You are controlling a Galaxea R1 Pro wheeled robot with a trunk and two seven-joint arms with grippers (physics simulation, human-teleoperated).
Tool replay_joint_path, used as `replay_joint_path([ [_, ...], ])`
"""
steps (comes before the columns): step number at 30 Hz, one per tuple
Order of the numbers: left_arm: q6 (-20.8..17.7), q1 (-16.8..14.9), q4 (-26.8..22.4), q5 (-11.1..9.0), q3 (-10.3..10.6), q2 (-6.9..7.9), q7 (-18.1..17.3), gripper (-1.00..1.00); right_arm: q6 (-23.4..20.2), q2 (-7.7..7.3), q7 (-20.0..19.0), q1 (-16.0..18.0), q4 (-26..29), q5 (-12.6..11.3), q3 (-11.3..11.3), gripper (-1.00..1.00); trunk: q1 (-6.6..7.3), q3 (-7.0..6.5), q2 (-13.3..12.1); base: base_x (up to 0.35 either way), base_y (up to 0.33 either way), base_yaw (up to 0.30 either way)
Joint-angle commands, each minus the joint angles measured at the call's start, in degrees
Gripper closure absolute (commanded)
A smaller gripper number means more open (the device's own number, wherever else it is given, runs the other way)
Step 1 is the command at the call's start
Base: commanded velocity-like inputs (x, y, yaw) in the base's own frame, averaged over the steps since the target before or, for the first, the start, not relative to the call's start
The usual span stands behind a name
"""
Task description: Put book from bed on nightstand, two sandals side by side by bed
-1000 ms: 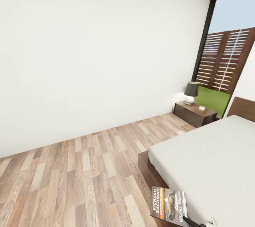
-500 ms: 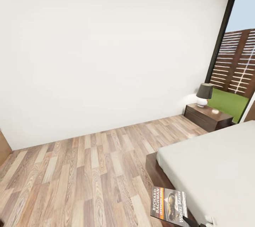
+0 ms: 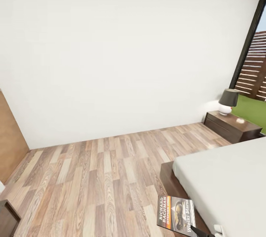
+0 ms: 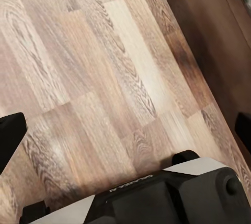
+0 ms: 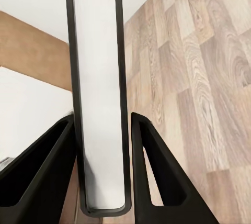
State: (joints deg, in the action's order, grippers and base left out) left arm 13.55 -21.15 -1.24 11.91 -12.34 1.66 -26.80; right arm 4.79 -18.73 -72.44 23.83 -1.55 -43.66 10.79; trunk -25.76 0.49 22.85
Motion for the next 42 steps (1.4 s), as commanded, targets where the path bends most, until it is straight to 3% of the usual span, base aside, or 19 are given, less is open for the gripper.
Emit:
replay_joint_path([
  [1,0.2,0.0,0.1,0.6,-0.5,0.01,-0.1,-1.00,0.5,0.00,-0.2,0.1,-0.2,-0.4,0.5,1.00,-0.03,0.05,0.1,0.000,0.000,0.199],
  [42,0.2,0.0,0.1,0.6,-0.5,-0.08,-0.1,-1.00,0.5,0.00,-0.2,0.1,-0.2,-0.4,0.5,1.00,-0.03,0.05,0.1,0.000,0.000,0.186],
])
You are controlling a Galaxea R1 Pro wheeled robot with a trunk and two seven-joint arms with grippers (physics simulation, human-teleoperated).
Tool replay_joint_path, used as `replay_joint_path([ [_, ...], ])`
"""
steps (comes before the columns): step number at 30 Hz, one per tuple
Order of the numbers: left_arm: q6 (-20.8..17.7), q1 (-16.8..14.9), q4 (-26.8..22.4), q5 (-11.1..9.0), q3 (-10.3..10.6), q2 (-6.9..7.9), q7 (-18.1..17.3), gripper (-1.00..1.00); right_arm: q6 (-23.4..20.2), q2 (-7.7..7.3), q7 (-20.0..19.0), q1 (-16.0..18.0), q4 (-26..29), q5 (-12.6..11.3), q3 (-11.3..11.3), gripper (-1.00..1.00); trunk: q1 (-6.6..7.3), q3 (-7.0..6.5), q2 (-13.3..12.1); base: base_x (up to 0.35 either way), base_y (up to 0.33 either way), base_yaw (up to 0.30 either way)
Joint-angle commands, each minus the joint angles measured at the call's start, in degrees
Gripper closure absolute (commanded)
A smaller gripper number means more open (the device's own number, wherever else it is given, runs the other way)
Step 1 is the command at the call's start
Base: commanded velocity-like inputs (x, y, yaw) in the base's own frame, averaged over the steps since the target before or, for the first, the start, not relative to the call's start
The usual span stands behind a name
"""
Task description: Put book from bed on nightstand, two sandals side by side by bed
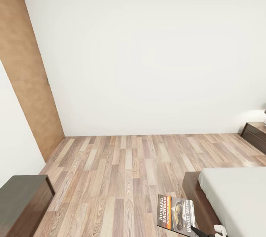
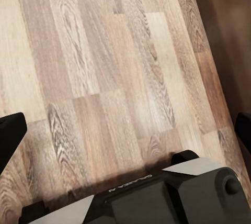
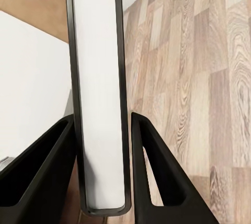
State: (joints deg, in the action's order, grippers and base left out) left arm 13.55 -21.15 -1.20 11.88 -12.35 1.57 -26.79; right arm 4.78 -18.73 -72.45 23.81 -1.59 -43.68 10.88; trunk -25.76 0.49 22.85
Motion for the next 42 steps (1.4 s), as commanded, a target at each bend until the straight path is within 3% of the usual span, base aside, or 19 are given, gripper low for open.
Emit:
replay_joint_path([
  [1,0.3,0.0,0.1,0.6,-0.5,0.01,-0.1,-1.00,0.5,0.01,-0.2,0.0,-0.2,-0.4,0.5,1.00,-0.03,0.05,0.1,0.000,0.000,0.022],
  [22,0.3,0.0,0.1,0.7,-0.5,0.01,-0.1,-1.00,0.5,0.01,-0.2,0.0,-0.1,-0.4,0.5,1.00,-0.03,0.06,0.1,0.000,0.000,0.002],
  [42,0.3,0.0,0.1,0.6,-0.5,0.01,-0.1,-1.00,0.6,0.01,-0.2,0.0,-0.1,-0.4,0.5,1.00,-0.03,0.94,0.1,0.000,0.000,0.000],
])
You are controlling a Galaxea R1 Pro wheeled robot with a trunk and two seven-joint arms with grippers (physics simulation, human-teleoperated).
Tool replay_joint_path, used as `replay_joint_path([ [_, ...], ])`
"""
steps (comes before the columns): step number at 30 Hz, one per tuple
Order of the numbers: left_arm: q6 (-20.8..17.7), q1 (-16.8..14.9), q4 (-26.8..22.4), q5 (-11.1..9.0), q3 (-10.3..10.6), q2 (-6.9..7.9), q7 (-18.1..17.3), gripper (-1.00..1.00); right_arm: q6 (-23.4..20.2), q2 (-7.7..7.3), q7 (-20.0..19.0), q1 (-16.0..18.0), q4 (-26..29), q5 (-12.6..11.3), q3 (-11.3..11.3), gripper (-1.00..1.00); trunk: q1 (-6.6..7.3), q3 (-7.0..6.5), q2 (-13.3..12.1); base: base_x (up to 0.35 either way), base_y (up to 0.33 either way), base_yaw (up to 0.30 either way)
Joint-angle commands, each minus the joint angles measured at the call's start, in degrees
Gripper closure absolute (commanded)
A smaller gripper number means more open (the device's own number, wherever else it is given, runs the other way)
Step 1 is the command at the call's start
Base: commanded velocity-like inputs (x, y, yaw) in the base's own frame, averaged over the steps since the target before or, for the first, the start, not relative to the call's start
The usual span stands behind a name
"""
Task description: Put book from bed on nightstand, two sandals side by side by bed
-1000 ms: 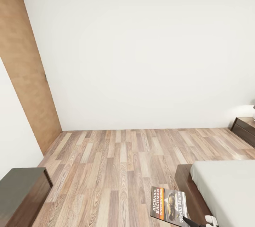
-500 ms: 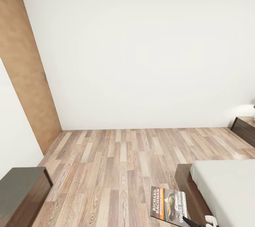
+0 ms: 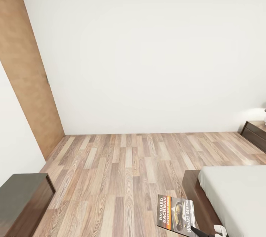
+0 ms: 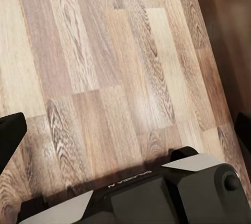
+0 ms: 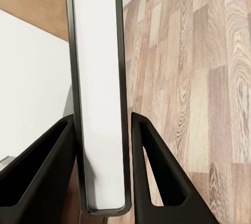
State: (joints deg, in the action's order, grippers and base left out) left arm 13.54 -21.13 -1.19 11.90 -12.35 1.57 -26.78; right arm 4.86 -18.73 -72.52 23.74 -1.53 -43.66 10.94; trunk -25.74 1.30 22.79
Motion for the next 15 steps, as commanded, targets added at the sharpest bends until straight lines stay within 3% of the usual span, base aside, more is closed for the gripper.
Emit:
replay_joint_path([
  [1,0.3,-0.1,0.1,0.6,-0.5,0.01,-0.1,-1.00,0.5,0.01,-0.2,0.1,-0.2,-0.4,0.4,1.00,-0.04,0.08,0.1,0.000,0.000,0.000],
  [15,0.3,-0.1,0.1,0.6,-0.5,0.01,-0.1,-1.00,0.5,0.01,-0.2,0.1,-0.1,-0.4,0.4,1.00,-0.04,-1.16,0.1,0.000,0.000,0.000],
])
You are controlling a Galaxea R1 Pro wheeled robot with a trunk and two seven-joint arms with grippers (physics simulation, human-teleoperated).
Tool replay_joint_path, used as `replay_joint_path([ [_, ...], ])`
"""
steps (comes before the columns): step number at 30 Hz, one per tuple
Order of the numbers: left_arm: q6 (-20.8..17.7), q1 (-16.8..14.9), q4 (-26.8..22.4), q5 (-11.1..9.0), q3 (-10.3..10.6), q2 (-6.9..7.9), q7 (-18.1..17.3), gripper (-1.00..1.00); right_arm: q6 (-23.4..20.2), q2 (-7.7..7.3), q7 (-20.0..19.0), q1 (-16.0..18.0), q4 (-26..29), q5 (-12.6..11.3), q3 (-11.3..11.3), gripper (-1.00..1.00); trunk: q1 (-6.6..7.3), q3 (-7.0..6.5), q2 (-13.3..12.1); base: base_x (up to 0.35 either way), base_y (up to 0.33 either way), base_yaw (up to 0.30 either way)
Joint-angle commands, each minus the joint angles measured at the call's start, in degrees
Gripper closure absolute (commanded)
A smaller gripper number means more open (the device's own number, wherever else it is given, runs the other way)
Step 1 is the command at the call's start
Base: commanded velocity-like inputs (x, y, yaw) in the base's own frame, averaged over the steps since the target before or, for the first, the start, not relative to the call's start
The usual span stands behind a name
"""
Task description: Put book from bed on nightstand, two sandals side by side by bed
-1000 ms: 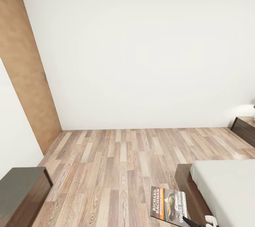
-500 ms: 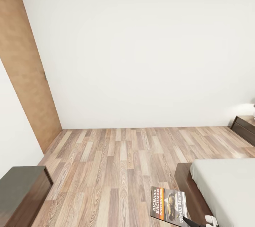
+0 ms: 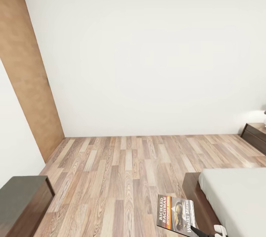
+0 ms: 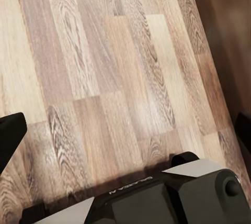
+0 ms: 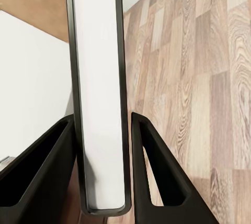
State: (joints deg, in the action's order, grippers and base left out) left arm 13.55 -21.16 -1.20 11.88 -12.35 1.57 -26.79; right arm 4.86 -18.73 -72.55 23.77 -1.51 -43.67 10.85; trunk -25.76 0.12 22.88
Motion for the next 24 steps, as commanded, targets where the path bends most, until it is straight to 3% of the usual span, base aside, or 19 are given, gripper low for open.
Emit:
replay_joint_path([
  [1,0.3,0.0,0.1,0.6,-0.5,0.01,-0.1,-1.00,0.5,0.01,-0.1,0.1,-0.2,-0.4,0.5,1.00,-0.02,-0.07,0.0,0.000,0.000,0.000],
  [7,0.3,0.0,0.1,0.6,-0.5,0.01,-0.1,-1.00,0.5,0.01,-0.1,0.1,-0.2,0.0,0.5,1.00,-0.02,-0.38,0.0,0.000,0.000,0.000],
  [11,0.3,0.0,0.1,0.6,-0.5,0.01,-0.1,-1.00,0.5,0.01,-0.1,0.1,-0.2,6.0,0.5,1.00,-0.02,-0.39,0.0,0.000,0.000,0.000],
  [13,0.3,0.0,0.1,0.6,-0.5,0.01,-0.1,-1.00,0.5,0.01,-0.1,0.1,-0.2,7.5,0.5,1.00,-0.02,-0.39,0.0,0.000,0.000,0.000],
  [24,0.3,0.0,0.1,0.6,-0.5,0.01,-0.1,-1.00,0.5,0.01,0.0,0.1,-0.1,8.5,0.5,1.00,-0.02,-0.39,0.0,0.000,0.000,0.082],
])
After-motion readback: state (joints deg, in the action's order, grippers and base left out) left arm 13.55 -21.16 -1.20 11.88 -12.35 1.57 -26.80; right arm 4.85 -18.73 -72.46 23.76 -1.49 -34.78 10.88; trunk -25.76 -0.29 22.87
